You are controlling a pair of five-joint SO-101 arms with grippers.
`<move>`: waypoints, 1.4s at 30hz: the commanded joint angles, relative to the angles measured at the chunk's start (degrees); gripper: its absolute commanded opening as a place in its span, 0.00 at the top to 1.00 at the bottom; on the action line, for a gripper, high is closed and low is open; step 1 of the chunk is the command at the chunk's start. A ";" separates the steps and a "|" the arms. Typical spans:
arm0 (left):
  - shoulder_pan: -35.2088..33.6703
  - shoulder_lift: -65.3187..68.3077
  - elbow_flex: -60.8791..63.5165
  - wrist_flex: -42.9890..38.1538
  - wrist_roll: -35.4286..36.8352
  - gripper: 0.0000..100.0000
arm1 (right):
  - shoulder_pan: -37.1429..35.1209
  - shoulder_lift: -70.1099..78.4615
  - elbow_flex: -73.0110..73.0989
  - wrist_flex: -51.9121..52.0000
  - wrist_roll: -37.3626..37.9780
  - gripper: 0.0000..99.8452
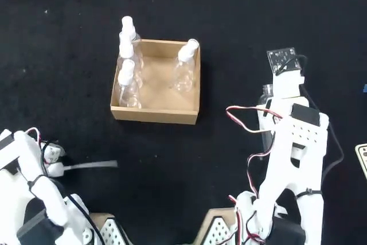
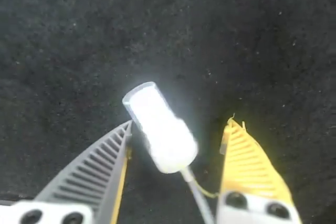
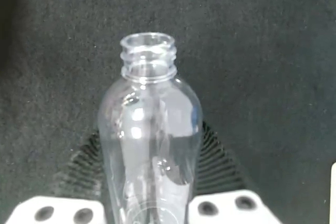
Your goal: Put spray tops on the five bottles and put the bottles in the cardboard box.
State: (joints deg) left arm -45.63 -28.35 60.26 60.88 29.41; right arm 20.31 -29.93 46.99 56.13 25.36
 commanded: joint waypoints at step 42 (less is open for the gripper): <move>-10.24 0.88 -19.91 -5.01 -53.27 0.93 | -0.97 -0.22 -0.40 -0.88 -0.44 0.99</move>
State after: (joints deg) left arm -54.59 -27.30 46.90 56.13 -14.29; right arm 20.31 -29.93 46.99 56.13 25.36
